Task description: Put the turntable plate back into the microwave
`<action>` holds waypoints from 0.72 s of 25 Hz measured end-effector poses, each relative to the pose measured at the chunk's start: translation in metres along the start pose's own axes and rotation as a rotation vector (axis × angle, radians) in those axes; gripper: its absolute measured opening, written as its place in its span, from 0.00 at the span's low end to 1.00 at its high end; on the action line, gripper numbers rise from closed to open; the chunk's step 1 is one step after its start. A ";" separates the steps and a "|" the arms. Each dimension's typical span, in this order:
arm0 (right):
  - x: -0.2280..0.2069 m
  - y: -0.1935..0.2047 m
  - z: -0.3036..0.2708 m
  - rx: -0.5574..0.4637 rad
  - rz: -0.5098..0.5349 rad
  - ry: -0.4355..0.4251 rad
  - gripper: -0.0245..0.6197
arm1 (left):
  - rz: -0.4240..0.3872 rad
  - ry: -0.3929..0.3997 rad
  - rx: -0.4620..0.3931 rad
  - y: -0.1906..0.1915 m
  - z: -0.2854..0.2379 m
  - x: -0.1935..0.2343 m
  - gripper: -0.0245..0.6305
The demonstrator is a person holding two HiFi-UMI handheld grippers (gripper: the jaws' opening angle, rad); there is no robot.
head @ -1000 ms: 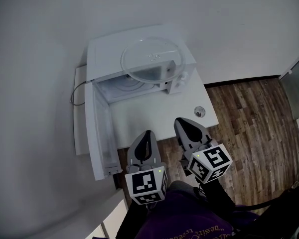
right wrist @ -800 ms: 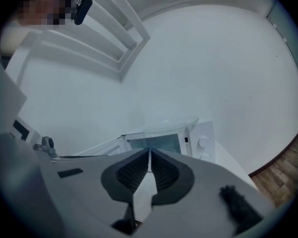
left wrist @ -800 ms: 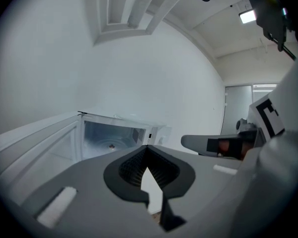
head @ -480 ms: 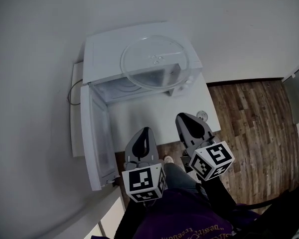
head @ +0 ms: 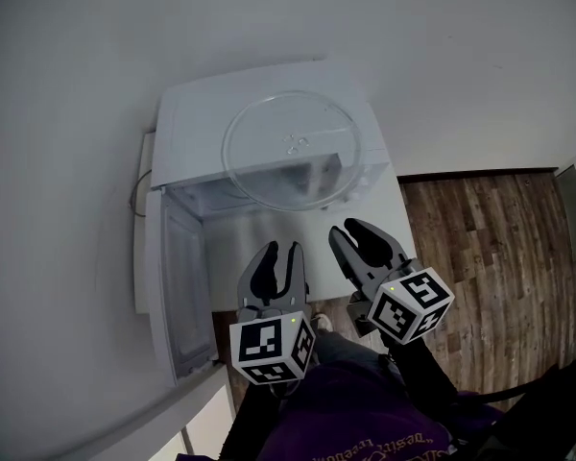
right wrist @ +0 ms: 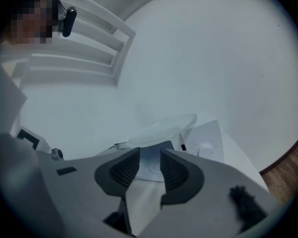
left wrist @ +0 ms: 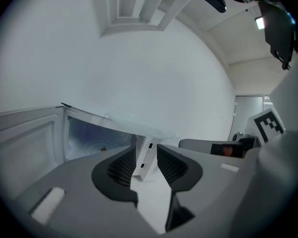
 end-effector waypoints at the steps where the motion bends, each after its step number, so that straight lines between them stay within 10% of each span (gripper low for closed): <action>1: -0.004 -0.002 -0.001 0.006 -0.016 -0.008 0.23 | 0.019 0.001 -0.002 0.000 -0.004 -0.001 0.26; 7: -0.023 -0.009 -0.014 0.062 -0.210 -0.129 0.27 | 0.326 0.040 -0.033 -0.001 -0.020 0.010 0.36; 18: -0.039 -0.024 -0.035 0.028 -0.382 -0.154 0.29 | 0.517 0.051 -0.037 -0.004 -0.050 0.022 0.38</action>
Point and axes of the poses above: the fingertips, and each gripper's own axes: z backward along the fingers, x to its left, y out of its underside, the point moved 10 cm from there along z, backward along the fingers, and after that the axes turned 14 degrees about -z, right-handed, at the moved point
